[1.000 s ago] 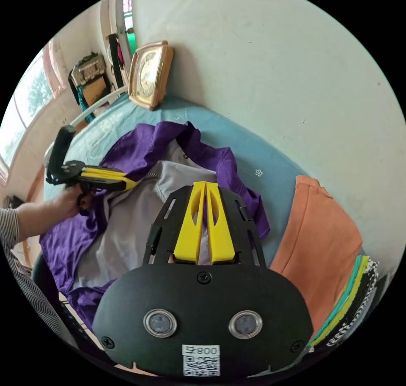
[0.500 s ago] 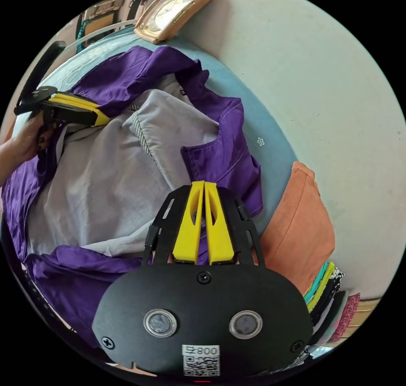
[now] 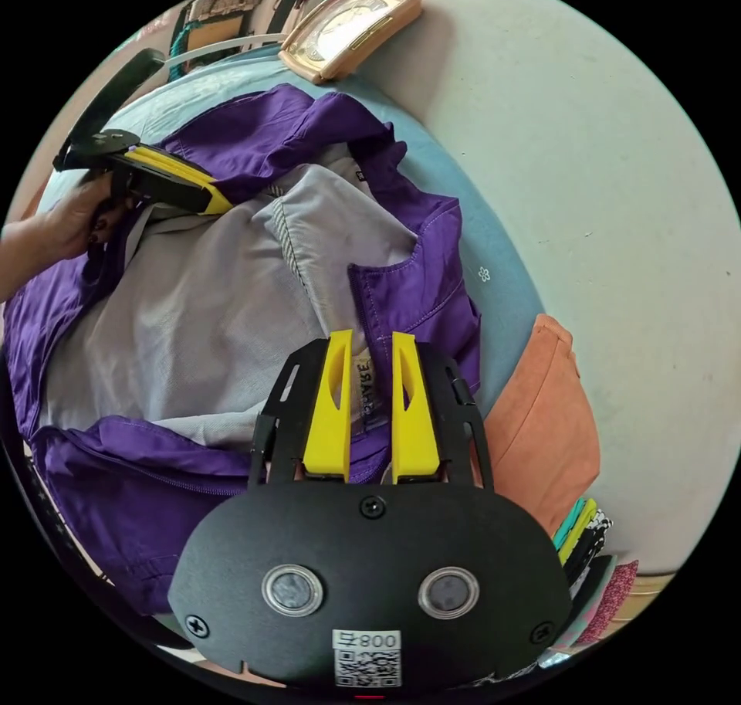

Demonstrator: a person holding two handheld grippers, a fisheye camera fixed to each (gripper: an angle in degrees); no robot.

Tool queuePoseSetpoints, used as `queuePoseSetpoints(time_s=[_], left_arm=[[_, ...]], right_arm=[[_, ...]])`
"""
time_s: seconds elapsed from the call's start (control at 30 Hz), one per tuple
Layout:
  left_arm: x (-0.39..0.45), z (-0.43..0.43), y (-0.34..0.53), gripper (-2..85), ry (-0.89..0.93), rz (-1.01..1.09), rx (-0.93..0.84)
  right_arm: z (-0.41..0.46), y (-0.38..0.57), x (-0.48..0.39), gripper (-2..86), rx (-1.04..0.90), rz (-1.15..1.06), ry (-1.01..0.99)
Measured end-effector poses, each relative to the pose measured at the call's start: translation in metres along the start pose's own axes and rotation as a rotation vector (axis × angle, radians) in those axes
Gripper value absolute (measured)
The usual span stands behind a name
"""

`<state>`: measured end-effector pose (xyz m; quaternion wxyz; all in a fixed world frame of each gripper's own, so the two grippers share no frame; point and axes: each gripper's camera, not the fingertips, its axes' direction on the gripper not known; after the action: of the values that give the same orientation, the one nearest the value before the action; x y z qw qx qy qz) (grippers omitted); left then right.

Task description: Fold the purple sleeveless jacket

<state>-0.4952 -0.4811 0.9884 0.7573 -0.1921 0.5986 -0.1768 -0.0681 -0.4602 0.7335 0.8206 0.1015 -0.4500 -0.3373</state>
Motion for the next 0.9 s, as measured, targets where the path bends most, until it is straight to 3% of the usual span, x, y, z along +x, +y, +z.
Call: queuePoseSetpoints(time_s=[0.4, 0.53, 0.63, 0.73, 0.83, 0.9], left_arm=[[0.009, -0.035, 0.019, 1.0, 0.033, -0.007, 0.042], [0.031, -0.056, 0.019, 1.1, 0.034, 0.050, 0.084], [0.046, -0.047, 0.015, 1.5, -0.016, 0.085, 0.017], [0.054, -0.032, 0.017, 2.3, -0.088, 0.096, -0.079], [0.058, -0.058, 0.031, 3.7, -0.053, 0.088, -0.031], [0.057, -0.082, 0.045, 4.7, -0.001, 0.066, 0.014]], right_arm=[[-0.009, 0.020, 0.058, 3.2, 0.043, 0.124, -0.087], [-0.045, 0.027, 0.110, 2.6, 0.225, 0.354, -0.232], [-0.061, 0.018, 0.146, 2.7, 0.344, 0.506, -0.342], [-0.041, -0.014, 0.155, 3.3, 0.306, 0.545, -0.439], [0.000, -0.039, 0.154, 5.1, 0.145, 0.564, -0.486], [0.000, -0.038, 0.151, 6.2, 0.146, 0.561, -0.471]])
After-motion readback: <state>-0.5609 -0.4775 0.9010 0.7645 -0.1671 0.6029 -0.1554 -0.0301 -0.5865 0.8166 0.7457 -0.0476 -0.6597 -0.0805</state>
